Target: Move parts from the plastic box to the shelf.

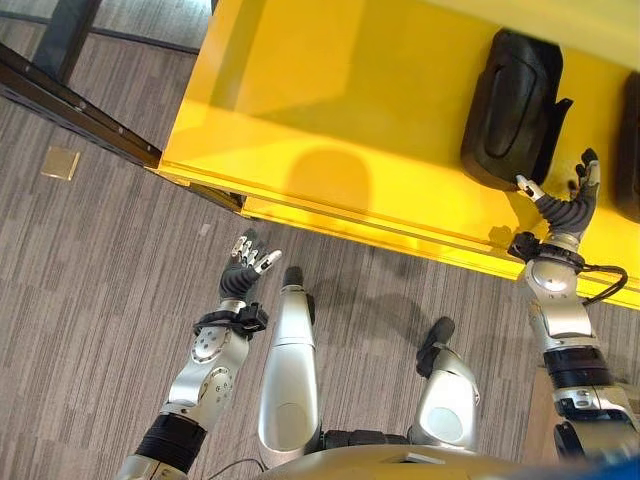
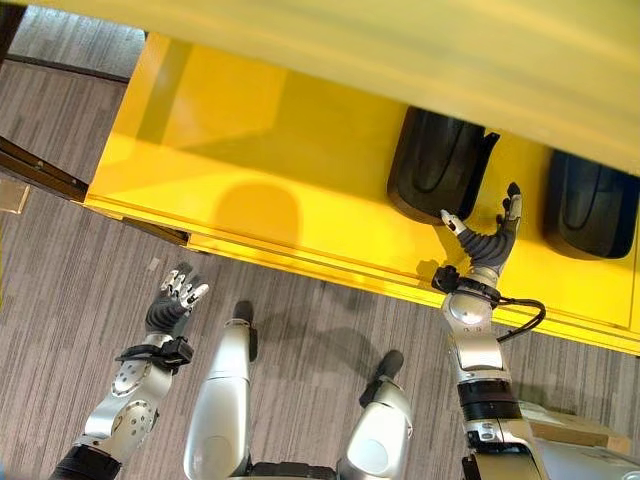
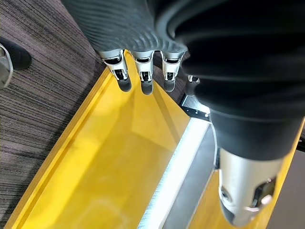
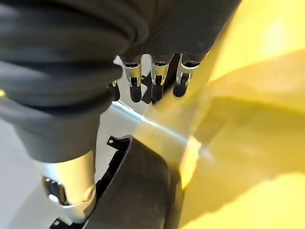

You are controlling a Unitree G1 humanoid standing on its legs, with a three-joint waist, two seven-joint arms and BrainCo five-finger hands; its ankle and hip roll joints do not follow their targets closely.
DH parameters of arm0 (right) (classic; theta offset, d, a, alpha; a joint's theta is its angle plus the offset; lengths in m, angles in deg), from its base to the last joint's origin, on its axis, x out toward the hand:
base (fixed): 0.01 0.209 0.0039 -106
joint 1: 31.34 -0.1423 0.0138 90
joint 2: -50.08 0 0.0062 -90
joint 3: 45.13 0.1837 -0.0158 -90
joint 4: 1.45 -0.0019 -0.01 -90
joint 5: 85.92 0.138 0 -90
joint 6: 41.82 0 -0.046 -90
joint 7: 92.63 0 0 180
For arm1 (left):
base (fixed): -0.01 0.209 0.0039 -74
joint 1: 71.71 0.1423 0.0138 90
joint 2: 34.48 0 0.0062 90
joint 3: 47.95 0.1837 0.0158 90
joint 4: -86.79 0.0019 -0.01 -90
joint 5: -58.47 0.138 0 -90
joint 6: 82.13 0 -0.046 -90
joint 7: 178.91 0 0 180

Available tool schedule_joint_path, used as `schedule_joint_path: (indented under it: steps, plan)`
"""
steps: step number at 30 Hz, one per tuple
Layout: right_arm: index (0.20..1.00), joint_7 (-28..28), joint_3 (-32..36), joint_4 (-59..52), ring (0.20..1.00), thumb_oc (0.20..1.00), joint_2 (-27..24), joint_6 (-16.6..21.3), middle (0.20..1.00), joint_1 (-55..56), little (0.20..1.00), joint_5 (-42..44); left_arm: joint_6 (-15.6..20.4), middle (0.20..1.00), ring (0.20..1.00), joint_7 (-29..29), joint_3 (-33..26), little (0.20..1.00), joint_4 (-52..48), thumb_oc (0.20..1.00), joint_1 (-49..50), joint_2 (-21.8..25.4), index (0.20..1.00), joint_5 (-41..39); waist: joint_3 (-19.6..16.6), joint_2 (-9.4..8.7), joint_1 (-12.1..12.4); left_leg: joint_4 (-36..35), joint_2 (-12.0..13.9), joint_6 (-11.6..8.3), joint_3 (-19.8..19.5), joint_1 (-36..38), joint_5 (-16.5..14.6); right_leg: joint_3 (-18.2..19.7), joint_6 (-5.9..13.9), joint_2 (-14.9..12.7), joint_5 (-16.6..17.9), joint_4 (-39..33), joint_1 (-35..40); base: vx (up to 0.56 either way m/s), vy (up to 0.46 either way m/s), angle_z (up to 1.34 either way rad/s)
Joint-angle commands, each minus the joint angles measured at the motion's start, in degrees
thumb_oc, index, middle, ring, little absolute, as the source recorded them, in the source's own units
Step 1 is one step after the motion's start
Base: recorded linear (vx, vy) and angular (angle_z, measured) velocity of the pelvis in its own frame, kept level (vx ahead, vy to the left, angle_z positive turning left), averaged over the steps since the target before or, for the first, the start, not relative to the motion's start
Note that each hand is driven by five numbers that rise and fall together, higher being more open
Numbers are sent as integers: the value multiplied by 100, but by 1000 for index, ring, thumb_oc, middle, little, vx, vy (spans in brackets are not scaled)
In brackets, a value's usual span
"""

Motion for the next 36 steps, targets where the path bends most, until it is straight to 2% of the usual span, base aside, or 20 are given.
schedule_joint_path:
  steps: [1,11,21,23,24,27,30,33,34,36]
  plan:
    - [1000,23,439,-303,1000,1000,-41,219,1000,54,1000,-290,390,1000,1000,-37,-106,1000,-452,1000,51,-74,1000,507,82,213,58,-694,-186,226,453,753,26,77,47,25,-889,1664,-249,0,0,0]
    - [1000,-353,320,-1474,1000,1000,91,540,1000,634,1000,-404,484,1000,1000,31,-144,1000,-880,1000,69,111,1000,812,81,238,-73,-714,-165,183,496,963,49,182,36,-3,-959,1693,-156,-8,-10,-7]
    - [1000,-157,519,-1974,1000,1000,57,669,1000,375,1000,-574,527,1000,1000,138,-63,1000,-842,1000,-28,60,1000,782,15,340,-137,-756,-136,121,537,1174,78,228,25,-5,-991,1664,-24,-23,-11,-5]
    - [1000,-127,551,-2221,1000,1000,70,732,1000,319,1000,-650,531,1000,1000,158,-57,1000,-844,1000,-21,50,1000,788,-53,355,-160,-793,-148,109,546,1202,115,239,29,-10,-979,1649,-10,-50,2,2]
    - [1000,-188,521,-2422,1000,1000,61,778,1000,323,1000,-695,536,1000,1000,170,-70,1000,-847,1000,-15,48,1000,812,-79,371,-180,-830,-160,143,585,1187,257,190,-38,-40,-878,1607,-30,-85,13,2]
    - [1000,-281,496,-2537,1000,1000,50,804,1000,391,1000,-657,533,1000,1000,183,-94,1000,-871,1000,12,43,1000,838,-137,382,-202,-848,-165,131,596,1230,259,203,-31,-53,-878,1602,-1,-28,5,0]
    - [1000,-675,193,-2700,1000,1000,-84,832,1000,525,1000,-635,604,1000,1000,184,-183,1000,-971,1000,-11,130,1000,1278,-255,448,-246,-909,-152,87,651,1466,263,281,-31,-79,-911,1563,163,0,0,0]
    - [1000,-837,27,-2643,1000,1000,-211,788,1000,555,1000,-761,625,1000,1000,207,-183,1000,-1029,1000,-49,181,1000,1518,-292,485,-253,-946,-142,66,675,1565,270,290,-34,-90,-932,1562,225,-8,-21,-7]
    - [1000,-1186,-277,-2508,1000,1000,-360,723,1000,680,1000,-821,679,1000,1000,256,-117,1000,-1147,1000,-141,260,1000,1836,-349,531,-273,-1020,-141,39,691,1708,297,315,-48,-82,-972,1534,329,-9,-33,-2]
    - [1000,-1352,-421,-2484,1000,1000,-451,686,1000,763,1000,-901,686,1000,1000,253,-82,1000,-1126,1000,-208,225,1000,1951,-372,548,-293,-1057,-125,21,706,1782,317,324,-61,-83,-998,1547,368,-11,-40,2]
